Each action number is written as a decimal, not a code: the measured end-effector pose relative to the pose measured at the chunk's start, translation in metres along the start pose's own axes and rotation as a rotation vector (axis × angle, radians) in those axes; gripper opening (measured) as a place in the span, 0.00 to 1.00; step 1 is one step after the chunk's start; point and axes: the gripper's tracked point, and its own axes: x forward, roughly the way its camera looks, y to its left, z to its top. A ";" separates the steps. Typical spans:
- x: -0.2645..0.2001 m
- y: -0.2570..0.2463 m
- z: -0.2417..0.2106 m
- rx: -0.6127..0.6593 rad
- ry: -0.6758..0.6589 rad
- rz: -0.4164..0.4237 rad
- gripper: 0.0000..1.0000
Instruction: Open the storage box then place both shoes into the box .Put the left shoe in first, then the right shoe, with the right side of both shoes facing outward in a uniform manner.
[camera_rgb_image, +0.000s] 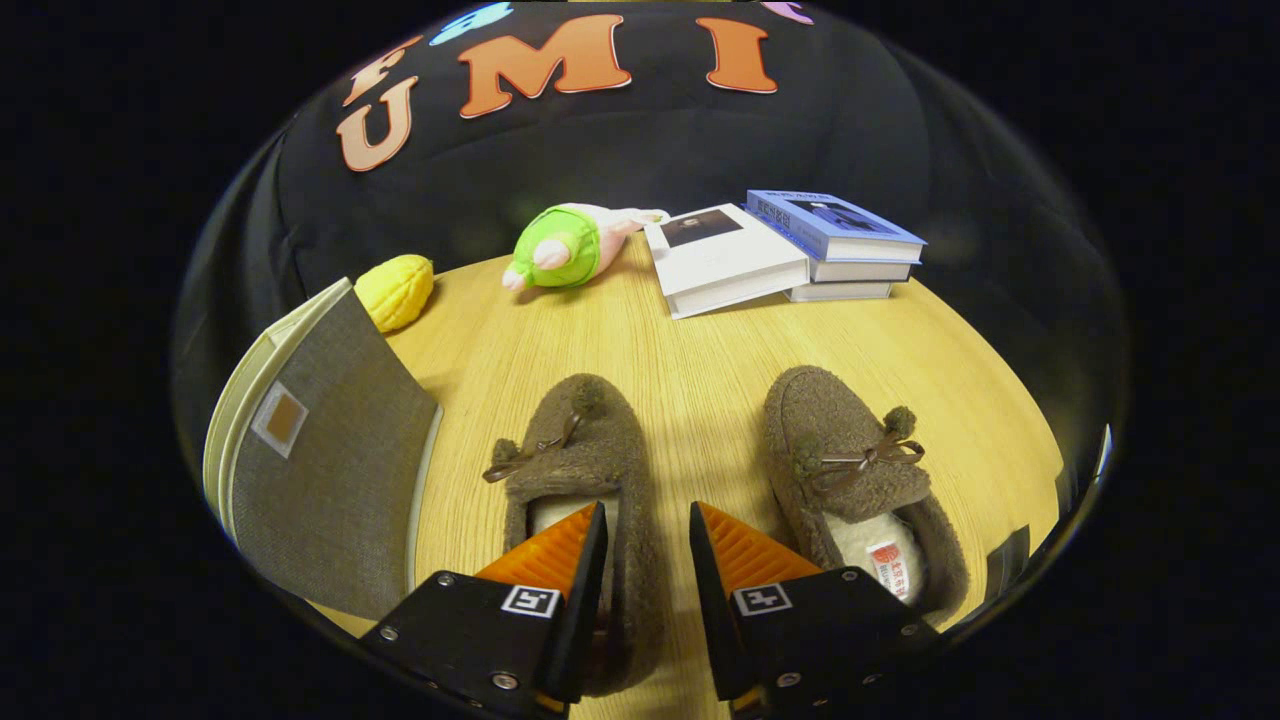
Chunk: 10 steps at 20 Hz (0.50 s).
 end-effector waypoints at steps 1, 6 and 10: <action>0.004 0.000 -0.002 0.003 0.008 -0.001 0.44; 0.019 0.003 -0.012 0.035 0.061 -0.014 0.40; 0.024 0.007 -0.012 0.015 0.087 0.013 0.40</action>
